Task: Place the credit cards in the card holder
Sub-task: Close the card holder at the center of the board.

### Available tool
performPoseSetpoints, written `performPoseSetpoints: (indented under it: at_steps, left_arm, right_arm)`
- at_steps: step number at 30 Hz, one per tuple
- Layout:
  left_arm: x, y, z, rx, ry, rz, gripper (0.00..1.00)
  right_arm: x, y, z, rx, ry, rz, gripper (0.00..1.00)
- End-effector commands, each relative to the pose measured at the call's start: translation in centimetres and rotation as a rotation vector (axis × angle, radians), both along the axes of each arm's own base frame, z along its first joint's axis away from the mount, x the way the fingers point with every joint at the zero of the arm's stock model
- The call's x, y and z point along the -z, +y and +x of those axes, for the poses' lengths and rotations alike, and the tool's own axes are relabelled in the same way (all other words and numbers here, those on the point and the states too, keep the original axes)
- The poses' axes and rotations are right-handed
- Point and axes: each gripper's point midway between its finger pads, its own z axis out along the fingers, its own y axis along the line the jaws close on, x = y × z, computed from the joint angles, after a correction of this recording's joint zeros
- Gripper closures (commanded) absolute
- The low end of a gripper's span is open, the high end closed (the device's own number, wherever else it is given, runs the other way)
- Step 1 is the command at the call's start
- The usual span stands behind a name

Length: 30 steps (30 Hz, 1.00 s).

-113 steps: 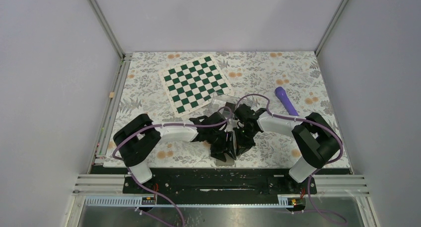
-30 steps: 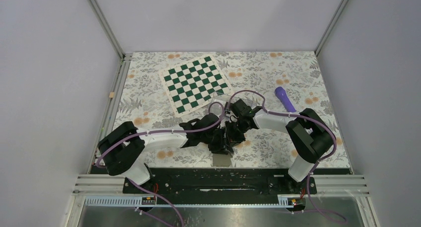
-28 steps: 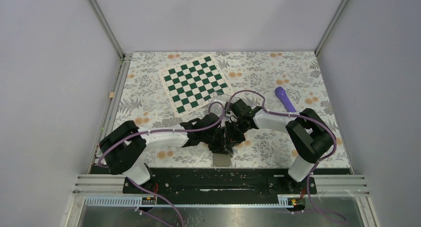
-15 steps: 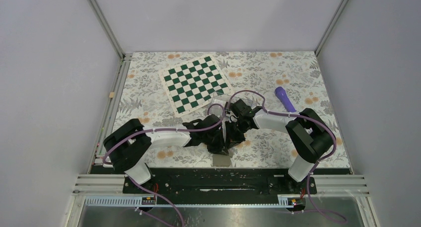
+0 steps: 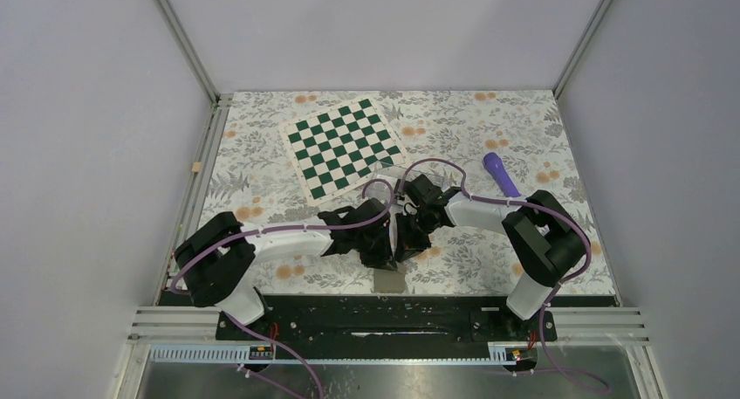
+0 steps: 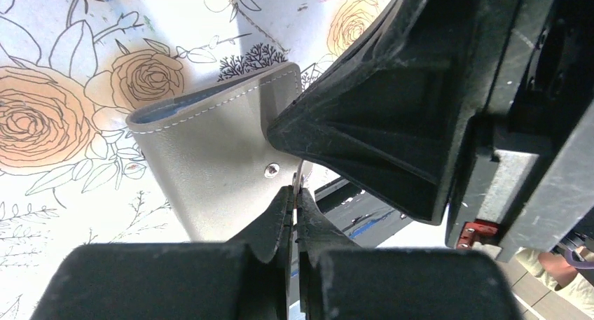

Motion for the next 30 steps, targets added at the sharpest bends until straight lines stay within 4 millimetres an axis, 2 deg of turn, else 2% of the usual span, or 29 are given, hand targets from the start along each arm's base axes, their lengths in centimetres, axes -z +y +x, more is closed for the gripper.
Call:
performPoseSetpoints:
  at_steps: [1, 5, 10, 24, 30]
  left_arm:
    - [-0.8, -0.5, 1.0, 0.006, -0.031, 0.004, 1.0]
    - [-0.4, -0.3, 0.8, 0.004, -0.02, 0.017, 1.0]
    - [0.9, -0.2, 0.0, 0.017, 0.036, 0.045, 1.0]
    - [2.3, 0.6, -0.6, 0.016, 0.072, 0.077, 1.0]
    - [1.8, 0.3, -0.5, 0.017, 0.059, 0.058, 0.99]
  right_arm:
    - [1.2, -1.7, -1.3, 0.024, 0.046, -0.093, 0.93]
    - [1.1, -1.6, -1.3, 0.022, 0.044, -0.091, 0.93]
    - [0.7, -1.7, -1.1, 0.025, 0.026, -0.088, 0.93]
    - [-2.5, -1.2, -1.4, 0.024, -0.022, 0.005, 0.94]
    - [-1.1, -1.0, -2.4, 0.018, 0.041, 0.018, 1.0]
